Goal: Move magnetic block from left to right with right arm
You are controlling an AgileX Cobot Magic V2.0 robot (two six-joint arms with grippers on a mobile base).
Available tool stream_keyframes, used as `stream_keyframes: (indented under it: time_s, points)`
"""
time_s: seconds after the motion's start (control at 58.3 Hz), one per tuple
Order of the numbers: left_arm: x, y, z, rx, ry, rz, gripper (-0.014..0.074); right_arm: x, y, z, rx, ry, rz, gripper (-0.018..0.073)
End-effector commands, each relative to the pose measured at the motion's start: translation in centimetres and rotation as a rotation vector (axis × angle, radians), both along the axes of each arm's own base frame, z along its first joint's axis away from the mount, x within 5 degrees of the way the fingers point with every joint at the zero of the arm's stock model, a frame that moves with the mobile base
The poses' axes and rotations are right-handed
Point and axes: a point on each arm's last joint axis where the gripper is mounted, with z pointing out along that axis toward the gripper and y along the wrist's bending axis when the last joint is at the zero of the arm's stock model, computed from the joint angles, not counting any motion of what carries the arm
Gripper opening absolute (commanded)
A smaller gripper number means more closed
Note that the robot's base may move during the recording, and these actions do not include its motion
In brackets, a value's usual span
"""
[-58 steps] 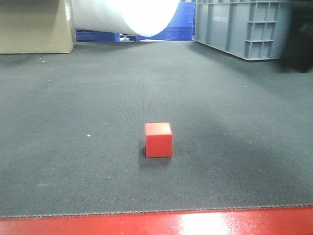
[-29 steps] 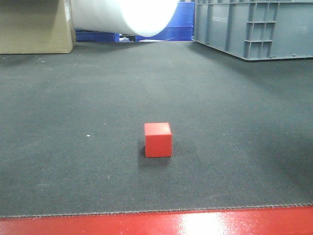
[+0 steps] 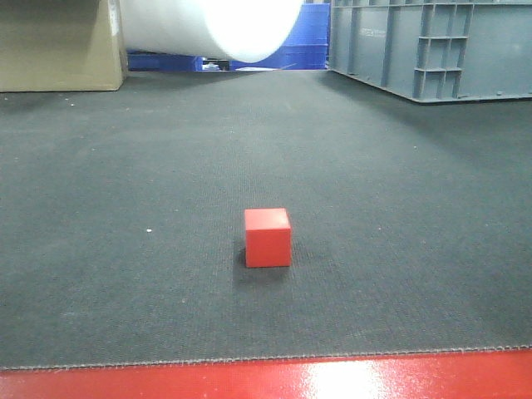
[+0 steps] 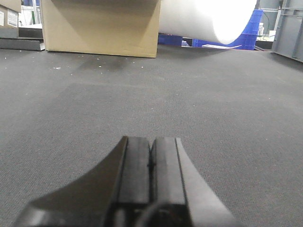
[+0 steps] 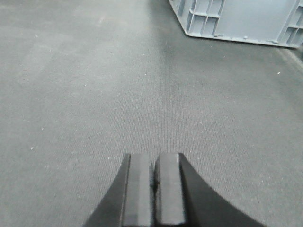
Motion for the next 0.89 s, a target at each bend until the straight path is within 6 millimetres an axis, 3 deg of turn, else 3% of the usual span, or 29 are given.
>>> stream_keyframes:
  time_s: [0.0, 0.463, 0.875]
  points:
    - [-0.1, 0.0, 0.5, -0.003, -0.077, 0.001, -0.0117, -0.1, -0.1, 1.3, -0.006, -0.107, -0.007, 0.0051]
    - [-0.1, 0.0, 0.5, -0.003, -0.077, 0.001, -0.0117, -0.2, -0.1, 0.6, -0.005, -0.119, -0.007, 0.0051]
    - [-0.1, 0.0, 0.5, -0.003, -0.077, 0.001, -0.0117, -3.5, -0.3, -2.4, 0.007, -0.335, -0.009, 0.0051]
